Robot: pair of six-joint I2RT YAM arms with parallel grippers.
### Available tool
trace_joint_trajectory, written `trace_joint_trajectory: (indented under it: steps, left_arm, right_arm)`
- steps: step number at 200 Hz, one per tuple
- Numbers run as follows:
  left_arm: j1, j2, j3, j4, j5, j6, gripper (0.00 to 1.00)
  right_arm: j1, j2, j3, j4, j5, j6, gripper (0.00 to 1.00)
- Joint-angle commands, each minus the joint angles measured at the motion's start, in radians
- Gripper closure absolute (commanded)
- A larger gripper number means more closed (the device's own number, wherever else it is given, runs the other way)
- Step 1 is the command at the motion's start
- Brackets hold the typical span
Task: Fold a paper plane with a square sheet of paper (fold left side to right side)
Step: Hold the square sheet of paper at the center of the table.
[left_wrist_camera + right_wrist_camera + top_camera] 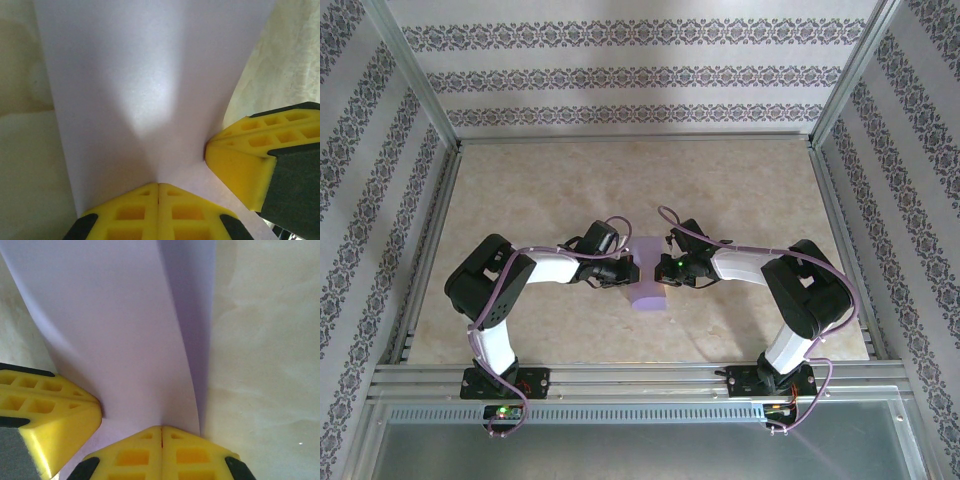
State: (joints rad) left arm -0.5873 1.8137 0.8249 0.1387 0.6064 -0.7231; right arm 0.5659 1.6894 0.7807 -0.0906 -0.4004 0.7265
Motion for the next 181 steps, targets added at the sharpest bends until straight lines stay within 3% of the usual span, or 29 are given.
trace_joint_trajectory:
  steps: [1, 86, 113, 181]
  left_arm:
    - [-0.006, 0.021, 0.018, -0.074, -0.025, 0.009, 1.0]
    - [-0.007, 0.025, 0.038, -0.13, -0.048, 0.029, 1.0]
    - [-0.006, 0.029, 0.045, -0.129, -0.046, 0.028, 1.0]
    - [-0.006, 0.033, 0.046, -0.127, -0.046, 0.03, 1.0]
  right_arm:
    - [0.01, 0.019, -0.004, -0.11, 0.065, -0.016, 1.0]
    - [0.008, -0.07, 0.025, 0.016, -0.002, 0.023, 1.0]
    - [0.008, -0.027, 0.023, 0.126, -0.038, 0.067, 1.0]
    - [0.022, 0.117, 0.099, 0.211, -0.057, 0.111, 1.0]
